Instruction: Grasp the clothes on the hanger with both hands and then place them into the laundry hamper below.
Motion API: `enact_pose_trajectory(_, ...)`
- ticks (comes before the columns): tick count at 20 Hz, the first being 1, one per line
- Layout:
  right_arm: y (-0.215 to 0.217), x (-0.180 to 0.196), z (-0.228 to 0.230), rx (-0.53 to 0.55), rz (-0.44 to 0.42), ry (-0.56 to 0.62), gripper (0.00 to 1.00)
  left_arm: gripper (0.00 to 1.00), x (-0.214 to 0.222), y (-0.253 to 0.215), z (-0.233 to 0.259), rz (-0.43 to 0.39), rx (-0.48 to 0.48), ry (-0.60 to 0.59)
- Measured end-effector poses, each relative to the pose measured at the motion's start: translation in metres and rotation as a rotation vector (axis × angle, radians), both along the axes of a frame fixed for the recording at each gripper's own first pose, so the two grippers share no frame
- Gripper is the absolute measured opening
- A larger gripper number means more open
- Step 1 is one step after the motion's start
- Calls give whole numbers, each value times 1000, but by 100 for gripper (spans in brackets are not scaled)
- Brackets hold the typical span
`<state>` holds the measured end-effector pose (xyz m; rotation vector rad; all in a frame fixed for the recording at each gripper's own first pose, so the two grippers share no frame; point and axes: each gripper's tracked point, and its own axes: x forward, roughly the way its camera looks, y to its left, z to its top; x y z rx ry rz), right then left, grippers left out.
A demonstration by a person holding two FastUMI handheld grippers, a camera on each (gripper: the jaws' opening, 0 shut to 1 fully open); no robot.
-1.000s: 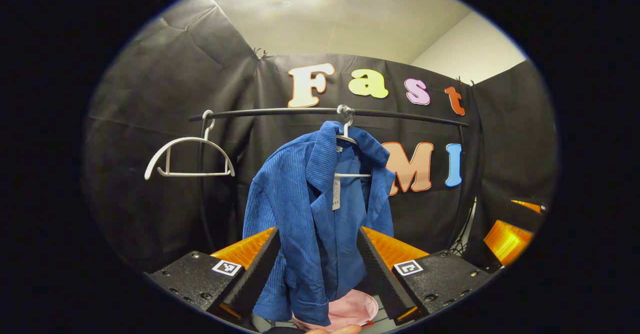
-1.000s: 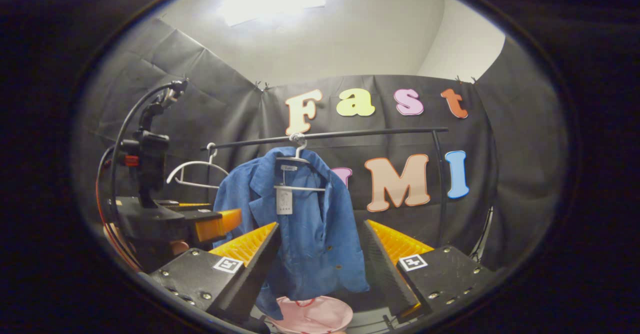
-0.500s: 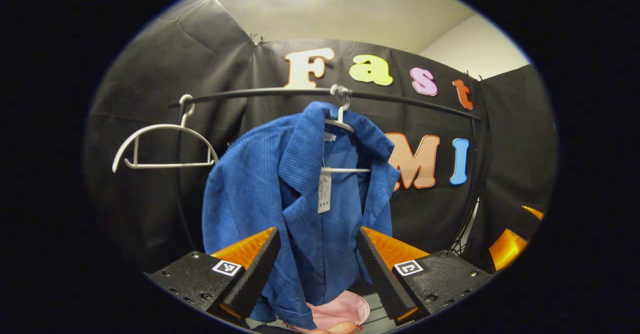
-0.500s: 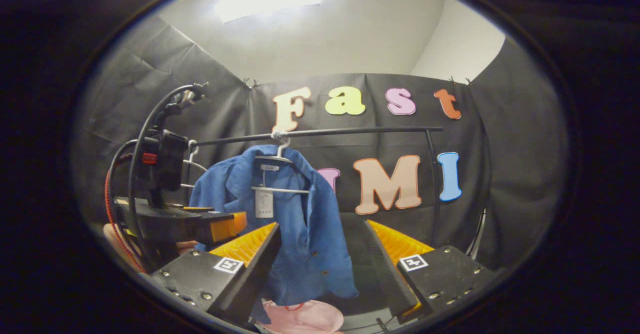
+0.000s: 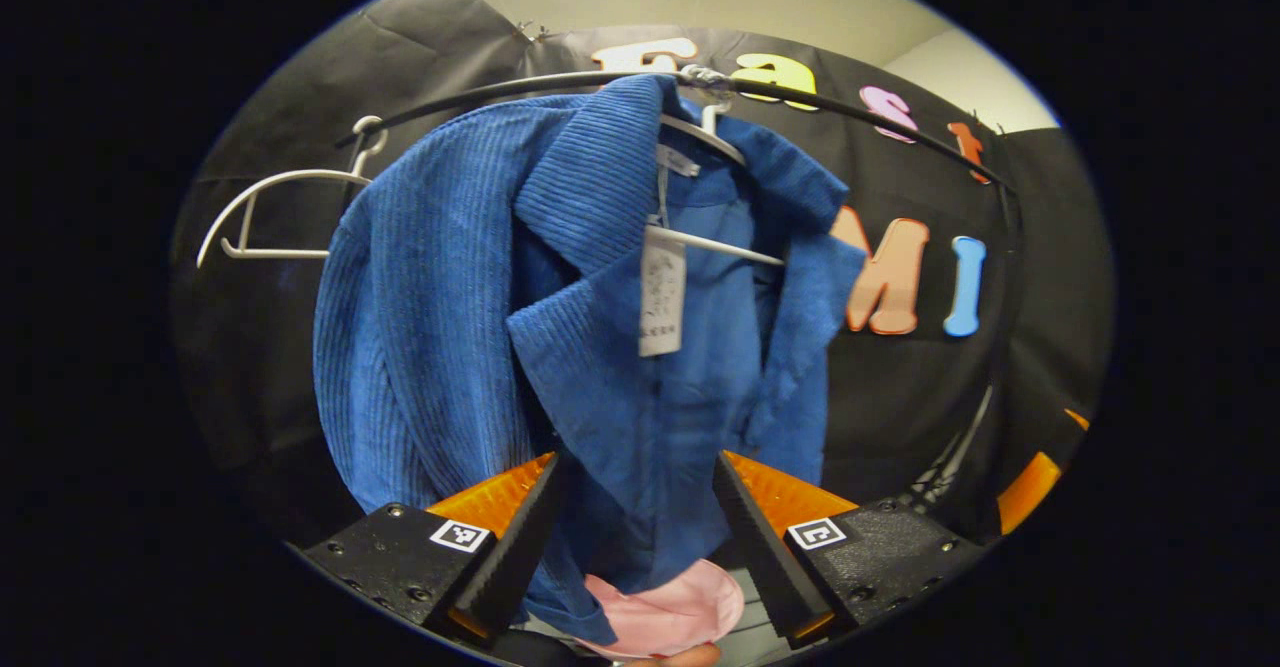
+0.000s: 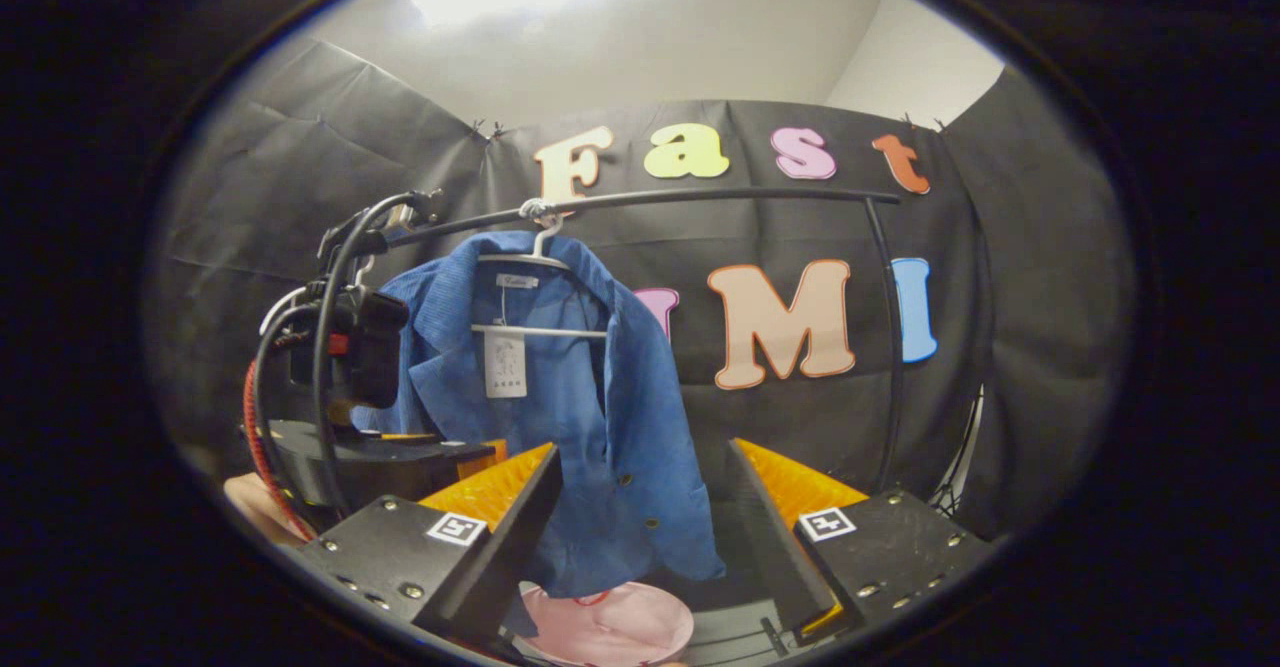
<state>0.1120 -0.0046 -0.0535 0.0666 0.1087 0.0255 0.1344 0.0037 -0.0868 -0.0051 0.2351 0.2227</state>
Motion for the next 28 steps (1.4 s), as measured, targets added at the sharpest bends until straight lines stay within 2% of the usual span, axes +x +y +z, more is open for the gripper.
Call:
enact_pose_trajectory(3,4,18,-8,13,22,12,98,91,6,7,5,13,-63,-2)
enact_pose_trajectory(4,8,26,-11,5,34,10,99,95,9,6,10,-9,-95,-20)
enact_pose_trajectory(7,18,47,-27,-44,66,36,96,77,10,-7,21,-88,-246,-61)
enact_pose_trajectory(8,22,55,-32,-47,75,40,99,77,12,1,25,-73,-253,-78)
enact_pose_trajectory(9,26,63,-36,-36,84,46,99,76,14,9,31,-54,-225,-104)
enact_pose_trajectory(10,29,70,-41,-18,92,58,99,70,17,14,38,-43,-169,-133)
enact_pose_trajectory(12,29,86,-43,27,86,68,98,62,22,9,41,-82,-82,-133)
enact_pose_trajectory(15,36,118,-33,84,95,49,96,31,26,-4,33,-164,-20,-90)
enact_pose_trajectory(17,45,137,-27,107,114,39,99,11,26,-1,34,-192,14,-91)
enact_pose_trajectory(19,52,156,-24,93,134,36,96,3,23,0,33,-210,22,-84)
enact_pose_trajectory(22,53,181,-33,57,131,47,96,0,18,2,36,-226,34,-95)
enact_pose_trajectory(24,56,194,-38,45,133,52,99,0,14,12,35,-196,8,-94)
enact_pose_trajectory(25,59,200,-36,41,143,47,96,1,12,15,37,-193,1,-97)
enact_pose_trajectory(28,72,217,-15,82,205,-27,96,0,5,14,44,-205,-45,-97)
